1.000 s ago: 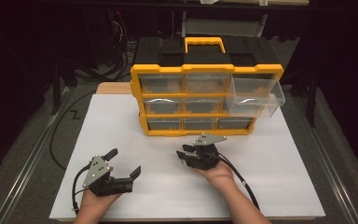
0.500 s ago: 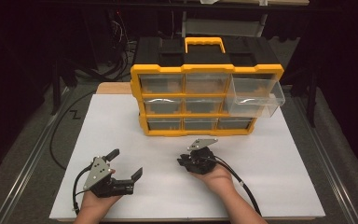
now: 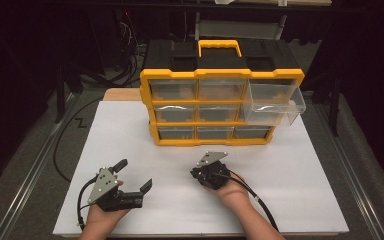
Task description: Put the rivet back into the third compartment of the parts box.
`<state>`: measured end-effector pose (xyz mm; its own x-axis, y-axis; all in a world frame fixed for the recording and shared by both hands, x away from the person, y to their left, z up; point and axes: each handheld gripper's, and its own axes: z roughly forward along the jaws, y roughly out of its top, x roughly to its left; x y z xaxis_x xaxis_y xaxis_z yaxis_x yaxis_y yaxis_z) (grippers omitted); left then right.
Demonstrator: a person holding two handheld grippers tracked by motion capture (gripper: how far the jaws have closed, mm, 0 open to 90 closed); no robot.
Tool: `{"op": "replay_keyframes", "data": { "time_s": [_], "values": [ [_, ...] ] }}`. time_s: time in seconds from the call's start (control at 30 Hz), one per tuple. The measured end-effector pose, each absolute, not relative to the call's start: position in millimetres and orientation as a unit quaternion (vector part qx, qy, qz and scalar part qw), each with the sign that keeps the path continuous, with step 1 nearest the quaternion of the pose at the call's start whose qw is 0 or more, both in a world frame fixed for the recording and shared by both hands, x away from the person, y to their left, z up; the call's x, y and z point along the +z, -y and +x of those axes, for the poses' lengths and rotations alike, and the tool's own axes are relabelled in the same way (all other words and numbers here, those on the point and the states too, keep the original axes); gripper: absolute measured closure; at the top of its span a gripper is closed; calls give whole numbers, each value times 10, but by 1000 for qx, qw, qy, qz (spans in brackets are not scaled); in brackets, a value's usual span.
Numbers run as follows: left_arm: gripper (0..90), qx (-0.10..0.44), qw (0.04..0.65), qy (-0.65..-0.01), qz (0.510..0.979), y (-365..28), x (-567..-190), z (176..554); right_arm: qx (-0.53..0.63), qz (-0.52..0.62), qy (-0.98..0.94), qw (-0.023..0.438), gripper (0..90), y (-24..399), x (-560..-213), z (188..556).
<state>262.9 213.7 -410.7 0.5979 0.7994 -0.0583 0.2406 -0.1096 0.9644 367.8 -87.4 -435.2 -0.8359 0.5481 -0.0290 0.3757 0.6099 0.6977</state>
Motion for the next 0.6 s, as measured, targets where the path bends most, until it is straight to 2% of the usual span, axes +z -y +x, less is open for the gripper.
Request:
{"op": "replay_keyframes", "data": {
  "time_s": [0.6],
  "values": [
    [1,253,549,-378,701,-2135,-4114,2642,386,244,-883,107,843,988,-4215,3596]
  ]
}}
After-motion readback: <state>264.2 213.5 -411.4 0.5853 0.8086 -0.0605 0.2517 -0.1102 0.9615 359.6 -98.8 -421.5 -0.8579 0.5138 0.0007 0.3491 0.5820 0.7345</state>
